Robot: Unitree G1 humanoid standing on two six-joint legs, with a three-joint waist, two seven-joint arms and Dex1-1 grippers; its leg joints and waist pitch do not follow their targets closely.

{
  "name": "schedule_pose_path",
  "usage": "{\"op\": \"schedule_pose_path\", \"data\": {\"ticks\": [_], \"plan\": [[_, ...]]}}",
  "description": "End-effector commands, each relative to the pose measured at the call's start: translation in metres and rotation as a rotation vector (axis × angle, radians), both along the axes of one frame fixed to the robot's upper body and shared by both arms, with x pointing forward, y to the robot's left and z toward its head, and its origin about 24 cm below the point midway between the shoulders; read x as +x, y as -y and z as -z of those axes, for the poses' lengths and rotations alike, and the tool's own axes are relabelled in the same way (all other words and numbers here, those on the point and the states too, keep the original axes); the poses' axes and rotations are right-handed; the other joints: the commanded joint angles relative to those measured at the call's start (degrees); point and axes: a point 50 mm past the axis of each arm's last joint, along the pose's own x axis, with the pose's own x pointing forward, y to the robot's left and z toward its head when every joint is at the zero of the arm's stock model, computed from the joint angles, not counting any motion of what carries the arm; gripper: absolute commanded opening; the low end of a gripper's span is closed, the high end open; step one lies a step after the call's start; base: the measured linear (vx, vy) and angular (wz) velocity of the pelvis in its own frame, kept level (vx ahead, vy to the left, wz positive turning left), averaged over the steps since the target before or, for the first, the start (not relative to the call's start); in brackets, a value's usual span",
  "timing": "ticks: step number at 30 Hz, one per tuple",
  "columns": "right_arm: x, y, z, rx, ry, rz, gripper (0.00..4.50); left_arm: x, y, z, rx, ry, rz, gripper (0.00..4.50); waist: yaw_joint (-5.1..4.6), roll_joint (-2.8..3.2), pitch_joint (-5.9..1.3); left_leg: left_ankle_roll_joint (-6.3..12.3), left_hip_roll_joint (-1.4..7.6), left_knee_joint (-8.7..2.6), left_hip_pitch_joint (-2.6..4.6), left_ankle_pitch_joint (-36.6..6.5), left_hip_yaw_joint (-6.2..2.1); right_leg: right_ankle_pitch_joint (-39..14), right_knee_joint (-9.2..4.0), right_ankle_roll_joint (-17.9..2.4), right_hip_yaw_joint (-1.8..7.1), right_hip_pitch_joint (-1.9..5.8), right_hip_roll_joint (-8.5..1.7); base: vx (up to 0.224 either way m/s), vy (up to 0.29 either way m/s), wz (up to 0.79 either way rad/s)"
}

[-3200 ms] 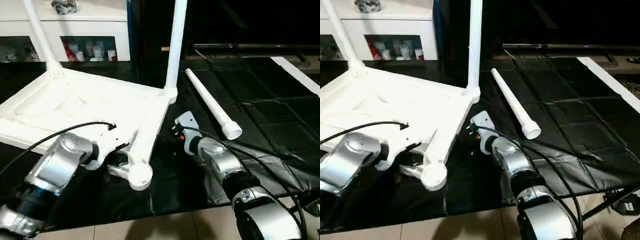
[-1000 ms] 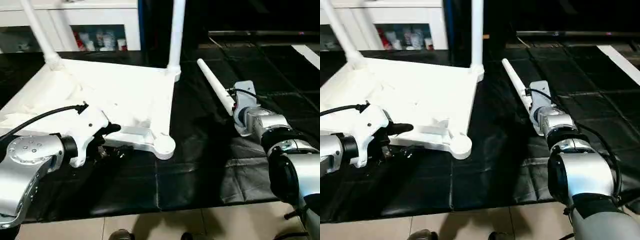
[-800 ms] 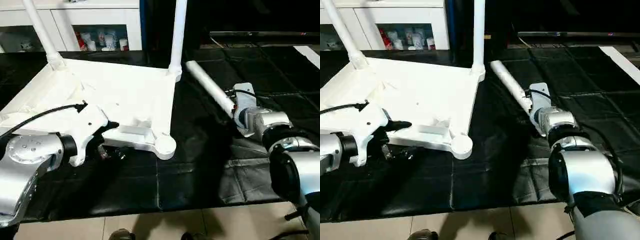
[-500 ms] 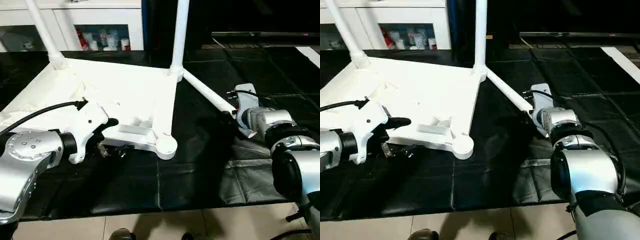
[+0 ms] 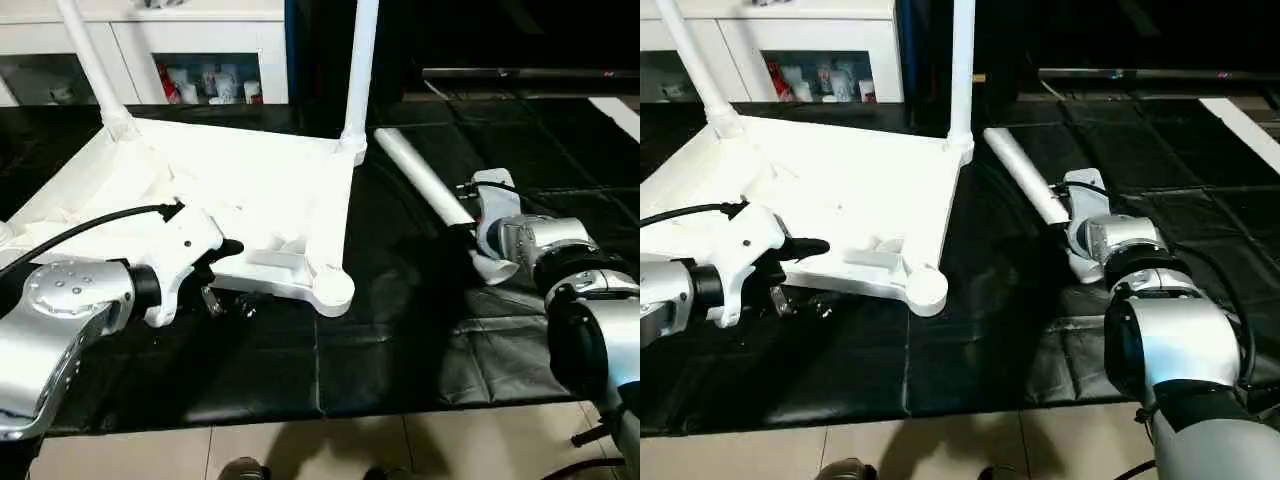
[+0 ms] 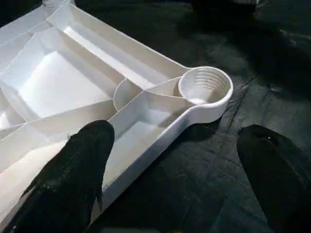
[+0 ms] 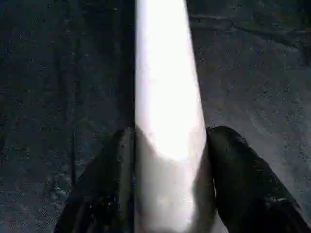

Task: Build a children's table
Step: Pick table leg

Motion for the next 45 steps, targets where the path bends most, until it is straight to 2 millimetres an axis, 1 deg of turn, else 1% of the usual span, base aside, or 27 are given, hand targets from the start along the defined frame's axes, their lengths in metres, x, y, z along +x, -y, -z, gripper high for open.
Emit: {"op": "schedule_pose_path", "data": {"ticks": [1, 8, 13, 15, 16, 17, 18, 19, 21, 23, 24, 25, 26, 27, 29, 30, 31, 33, 34, 35, 36, 38, 39, 40, 42, 43, 45], "plan": [[-0.002, 0.006, 0.001, 0.025, -0.005, 0.033, 2.05, 0.005, 0.001, 0.000, -0.002, 0.012, -0.010, 4.50, 0.24, 0.20, -4.92, -0.51, 0.47, -3.55, -0.11, -11.25, 0.02, -15.15, -4.00, -10.43, 2.89, 4.16, -3.32, 0.000, 0.000, 0.00], [0.000, 0.015, -0.007, 0.157, 0.072, 0.156, 1.84, 0.021, 0.000, 0.006, -0.070, -0.007, -0.097, 4.50, 0.12, 0.28, -5.50, 0.40, 0.19, -3.05, -0.14, -8.13, 0.18, -8.31, -3.31, -11.89, 2.86, 4.32, -3.00, 0.000, 0.000, 0.00], [0.005, 0.021, -0.020, 0.283, 0.193, 0.232, 1.83, 0.025, 0.013, 0.011, -0.187, -0.079, -0.066, 4.50, 0.01, 0.32, -5.63, 0.99, 0.14, -2.81, -0.21, -8.24, 0.29, -8.33, -3.37, -12.30, 2.76, 4.44, -3.09, 0.000, 0.000, 0.00], [0.006, 0.022, -0.022, 0.279, 0.227, 0.229, 1.83, 0.028, 0.018, 0.011, -0.224, -0.077, -0.059, 4.50, -0.06, 0.07, -5.64, 1.27, 0.10, -2.78, -0.29, -8.22, 0.34, -8.70, -3.47, -12.30, 2.70, 4.46, -3.06, 0.000, 0.000, 0.00], [0.009, 0.021, -0.026, 0.301, 0.288, 0.223, 1.83, 0.030, 0.023, 0.009, -0.269, -0.073, -0.060, 4.50, -0.28, -0.33, -5.63, 1.43, 0.12, -2.78, -0.43, -7.88, 0.37, -8.70, -3.50, -12.17, 2.73, 4.57, -3.02, 0.000, 0.000, 0.00], [0.010, 0.021, -0.027, 0.310, 0.310, 0.221, 1.82, 0.031, 0.025, 0.009, -0.285, -0.071, -0.060, 4.50, -0.20, -0.29, -5.63, 1.61, 0.10, -2.73, -0.42, -7.87, 0.41, -9.08, -3.56, -11.94, 2.72, 4.52, -3.07, 0.000, 0.000, 0.00], [0.012, 0.019, -0.033, 0.365, 0.410, 0.216, 1.82, 0.035, 0.033, 0.005, -0.369, -0.063, -0.063, 4.50, -0.14, -0.69, -5.72, 2.00, 0.12, -2.64, -0.35, -7.30, 0.50, -9.97, -3.69, -11.33, 2.71, 4.50, -3.12, 0.000, 0.000, 0.00], [0.012, 0.019, -0.033, 0.365, 0.410, 0.216, 1.82, 0.035, 0.033, 0.005, -0.369, -0.063, -0.063, 4.50, -0.08, -0.64, -5.65, 2.26, 0.08, -2.60, -0.45, -7.28, 0.57, -10.00, -3.72, -11.11, 2.76, 4.54, -3.16, 0.000, 0.000, 0.00], [0.014, 0.009, -0.042, 0.568, 0.573, 0.192, 1.82, 0.044, 0.049, -0.007, -0.561, -0.048, -0.075, 4.50, -0.09, -0.49, -5.84, 3.05, 0.24, -2.41, -0.45, -6.64, 0.52, -9.09, -3.69, -10.96, 2.74, 4.61, -3.26, 0.000, 0.000, 0.00], [0.013, 0.001, -0.049, 0.705, 0.654, 0.138, 1.82, 0.048, 0.055, -0.013, -0.642, -0.047, -0.075, 4.50, -0.21, -0.69, -5.99, 3.87, 0.26, -2.42, -0.73, -5.69, 0.38, -7.79, -3.37, -11.26, 2.63, 4.77, -3.09, 0.000, 0.000, 0.00], [0.012, -0.003, -0.052, 0.758, 0.692, 0.110, 1.82, 0.049, 0.057, -0.015, -0.678, -0.048, -0.072, 4.50, -0.41, -0.45, -5.85, 5.36, 0.20, -2.34, -0.61, -6.01, 0.47, -7.69, -3.87, -10.90, 2.61, 4.70, -3.00, 0.000, 0.000, 0.00], [0.005, -0.014, -0.060, 0.863, 0.766, 0.010, 1.82, 0.053, 0.062, -0.022, -0.749, -0.040, -0.063, 4.50, -0.46, -0.41, -5.86, 5.84, 0.05, -2.41, -0.69, -5.21, 0.35, -7.14, -3.76, -10.80, 2.58, 4.92, -2.74, 0.000, 0.000, 0.00], [0.001, -0.020, -0.063, 0.904, 0.794, -0.039, 1.82, 0.055, 0.064, -0.025, -0.778, -0.038, -0.058, 4.50, -0.20, -0.37, -5.91, 6.87, 0.22, -2.44, -0.51, -4.59, 0.34, -6.70, -4.02, -10.44, 2.62, 4.74, -2.78, 0.000, 0.000, 0.00], [-0.007, -0.028, -0.069, 0.965, 0.836, -0.123, 1.82, 0.059, 0.067, -0.030, -0.826, -0.038, -0.053, 4.50, -0.08, -0.76, -6.12, 7.09, 0.27, -2.48, -0.44, -3.87, 0.24, -6.82, -3.88, -10.23, 2.58, 4.82, -2.78, 0.000, 0.000, 0.00], [-0.015, -0.036, -0.071, 1.009, 0.858, -0.209, 1.82, 0.062, 0.071, -0.036, -0.874, -0.038, -0.039, 4.50, -0.01, -0.72, -5.98, 7.10, 0.12, -2.53, -0.37, -3.88, 0.37, -8.13, -4.28, -9.90, 2.55, 4.74, -2.65, 0.000, 0.000, 0.00], [-0.027, -0.048, -0.072, 1.086, 0.866, -0.330, 1.81, 0.068, 0.078, -0.048, -0.941, -0.039, -0.014, 4.50, 0.03, -0.69, -5.82, 6.78, 0.04, -2.65, -0.36, -4.70, 0.50, -10.67, -4.85, -9.50, 2.43, 4.65, -2.56, 0.000, 0.000, 0.00], [-0.033, -0.053, -0.073, 1.136, 0.867, -0.385, 1.81, 0.071, 0.082, -0.052, -0.969, -0.046, -0.008, 4.50, 0.41, -0.55, -6.00, 6.22, 0.43, -2.63, 0.09, -5.33, 0.33, -11.35, -4.66, -9.47, 2.56, 4.48, -2.96, 0.000, 0.000, 0.00], [-0.037, -0.057, -0.074, 1.181, 0.864, -0.425, 1.81, 0.074, 0.085, -0.056, -0.990, -0.056, -0.013, 4.50, 0.23, -0.76, -5.85, 5.67, 0.44, -2.89, -0.18, -6.40, 0.16, -13.56, -4.92, -9.15, 2.34, 4.54, -2.95, 0.000, 0.000, 0.00], [-0.042, -0.061, -0.075, 1.216, 0.859, -0.463, 1.81, 0.078, 0.089, -0.059, -1.002, -0.068, -0.022, 4.50, 0.29, -0.71, -5.68, 4.84, 0.38, -2.93, 0.00, -7.80, 0.23, -16.91, -5.37, -8.04, 2.29, 4.36, -3.11, 0.000, 0.000, 0.00], [-0.043, -0.062, -0.076, 1.225, 0.855, -0.478, 1.81, 0.080, 0.091, -0.059, -1.003, -0.072, -0.024, 4.50, 0.17, -1.08, -5.55, 4.62, 0.24, -2.98, -0.14, -7.96, 0.32, -18.13, -5.61, -7.38, 2.26, 4.45, -3.04, 0.000, 0.000, 0.00], [-0.051, -0.070, -0.078, 1.266, 0.828, -0.550, 1.81, 0.086, 0.100, -0.063, -1.006, -0.090, -0.033, 4.50, 0.52, -1.30, -5.60, 4.37, 0.19, -3.02, 0.00, -7.33, 0.33, -20.25, -6.02, -5.34, 2.33, 4.35, -3.05, 0.000, 0.000, 0.00], [-0.056, -0.074, -0.080, 1.286, 0.807, -0.590, 1.81, 0.088, 0.105, -0.066, -1.013, -0.098, -0.029, 4.50, 0.69, -1.16, -5.63, 4.04, 0.35, -3.22, -0.07, -7.63, 0.13, -21.40, -6.19, -4.38, 2.18, 4.28, -3.11, 0.000, 0.000, 0.00], [-0.061, -0.081, -0.080, 1.278, 0.768, -0.639, 1.81, 0.091, 0.112, -0.070, -1.025, -0.109, -0.026, 4.50, 0.88, -1.61, -5.72, 3.76, 0.27, -3.23, -0.15, -7.25, 0.17, -21.86, -6.27, -3.48, 2.15, 4.33, -3.17, 0.000, 0.000, 0.00], [-0.063, -0.083, -0.078, 1.276, 0.750, -0.652, 1.81, 0.092, 0.115, -0.071, -1.022, -0.109, -0.021, 4.50, 1.02, -1.34, -5.83, 3.45, 0.52, -3.27, 0.05, -7.29, 0.01, -21.75, -6.14, -3.60, 2.22, 4.14, -3.37, 0.000, 0.000, 0.00], [-0.065, -0.086, -0.076, 1.269, 0.724, -0.677, 1.81, 0.094, 0.120, -0.072, -1.021, -0.115, -0.016, 4.50, 0.77, -1.57, -5.87, 3.02, 0.49, -3.36, -0.34, -6.94, 0.01, -20.73, -6.19, -3.71, 2.12, 4.22, -3.44, 0.000, 0.000, 0.00], [-0.066, -0.087, -0.075, 1.273, 0.717, -0.687, 1.81, 0.096, 0.122, -0.072, -1.019, -0.118, -0.019, 4.50, 0.84, -1.60, -5.85, 3.14, 0.43, -3.29, -0.15, -7.25, 0.12, -20.80, -6.34, -3.73, 2.18, 4.03, -3.42, 0.000, 0.000, 0.00], [-0.067, -0.089, -0.075, 1.274, 0.705, -0.699, 1.81, 0.098, 0.124, -0.072, -1.021, -0.121, -0.029, 4.50, 0.86, -1.61, -5.84, 3.19, 0.45, -3.35, -0.34, -7.08, 0.09, -20.39, -6.28, -3.96, 2.22, 4.14, -3.48, 0.000, 0.000, 0.00]]}}
